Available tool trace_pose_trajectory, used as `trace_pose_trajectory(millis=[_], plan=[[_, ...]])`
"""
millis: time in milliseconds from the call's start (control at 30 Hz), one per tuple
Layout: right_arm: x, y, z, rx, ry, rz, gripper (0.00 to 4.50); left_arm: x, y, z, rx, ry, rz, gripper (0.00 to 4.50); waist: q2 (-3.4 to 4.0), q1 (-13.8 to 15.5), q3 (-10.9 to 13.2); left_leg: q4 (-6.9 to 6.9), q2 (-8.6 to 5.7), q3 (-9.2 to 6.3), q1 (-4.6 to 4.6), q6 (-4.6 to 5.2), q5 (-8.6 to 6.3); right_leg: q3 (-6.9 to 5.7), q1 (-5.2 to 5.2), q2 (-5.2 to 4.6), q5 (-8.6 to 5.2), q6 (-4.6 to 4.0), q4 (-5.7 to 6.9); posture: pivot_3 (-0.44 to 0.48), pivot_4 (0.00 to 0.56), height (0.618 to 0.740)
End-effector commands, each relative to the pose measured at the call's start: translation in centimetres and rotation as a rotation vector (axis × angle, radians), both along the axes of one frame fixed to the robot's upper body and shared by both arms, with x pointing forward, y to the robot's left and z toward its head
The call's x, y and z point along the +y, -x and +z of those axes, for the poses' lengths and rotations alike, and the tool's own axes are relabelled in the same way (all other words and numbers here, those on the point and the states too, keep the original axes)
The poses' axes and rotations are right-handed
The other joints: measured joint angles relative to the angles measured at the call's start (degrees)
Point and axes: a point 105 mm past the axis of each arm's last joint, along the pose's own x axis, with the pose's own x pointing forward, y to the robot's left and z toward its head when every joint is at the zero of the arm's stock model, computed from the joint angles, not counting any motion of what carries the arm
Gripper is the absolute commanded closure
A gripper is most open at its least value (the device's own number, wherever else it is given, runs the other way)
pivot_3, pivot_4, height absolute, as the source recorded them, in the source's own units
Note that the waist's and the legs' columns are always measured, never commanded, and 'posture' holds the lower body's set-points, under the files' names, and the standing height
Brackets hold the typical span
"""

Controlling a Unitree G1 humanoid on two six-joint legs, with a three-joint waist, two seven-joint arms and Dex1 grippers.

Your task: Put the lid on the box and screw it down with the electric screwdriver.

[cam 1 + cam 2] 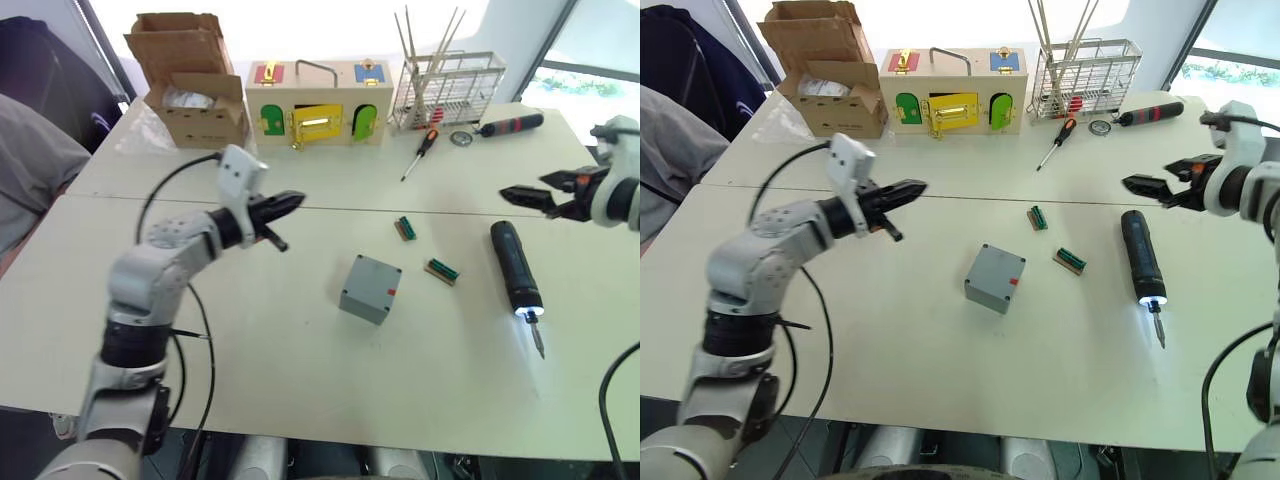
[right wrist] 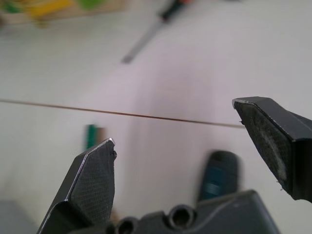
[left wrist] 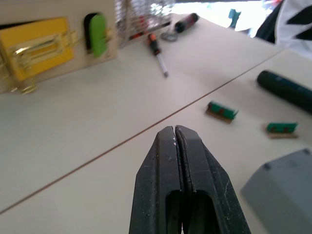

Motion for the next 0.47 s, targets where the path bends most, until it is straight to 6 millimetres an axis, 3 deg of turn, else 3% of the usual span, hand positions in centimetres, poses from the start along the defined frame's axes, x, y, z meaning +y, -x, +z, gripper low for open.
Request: trace_pose_trajectory(millis=[33,133,233,333,467], plan=[[2.8,4.0,0.2,0.011,-0.050,0.195,0.07,0.4,3.4,-1.5,0.093,0.013,-0.092,4.50,0.01,0.39,0.00,0.06,-0.06,0.00,-0.02,-0.01,0.01,0.00,0.00,-0.10,0.00,0.00,0.04,0.000,0.150,0.740],[4.3,8.2,-2.8,0.200,-0.082,0.321,0.07,0.5,8.1,-5.0,0.261,-0.006,-0.176,4.50,0.01,0.77,0.00,0.12,-0.10,0.00,0.08,0.04,-0.03,0.12,0.23,-0.24,0.00,0.00,-0.12,0.000,0.150,0.740],[4.1,10.3,-5.3,0.317,-0.025,0.335,0.07,0.3,11.0,-7.0,0.375,0.042,-0.203,4.50,0.00,1.25,-0.01,0.12,-0.08,-0.02,0.27,0.35,-0.21,0.15,0.49,-0.25,0.01,-0.05,-0.55,0.000,0.150,0.740],[3.9,11.0,-6.5,0.355,-0.011,0.341,0.07,-0.1,12.1,-7.9,0.413,0.065,-0.206,4.50,-0.02,1.27,-0.03,0.07,-0.08,-0.02,0.58,0.39,-0.24,0.15,0.80,-0.30,0.00,-0.07,-0.59,0.000,0.150,0.740],[3.8,10.7,-7.4,0.369,-0.002,0.340,0.07,-0.9,11.9,-8.0,0.397,0.095,-0.190,4.50,-0.01,1.20,-0.04,0.01,-0.08,0.00,0.71,0.40,-0.26,0.18,0.88,-0.27,-0.01,-0.07,-0.66,0.000,0.150,0.740]])
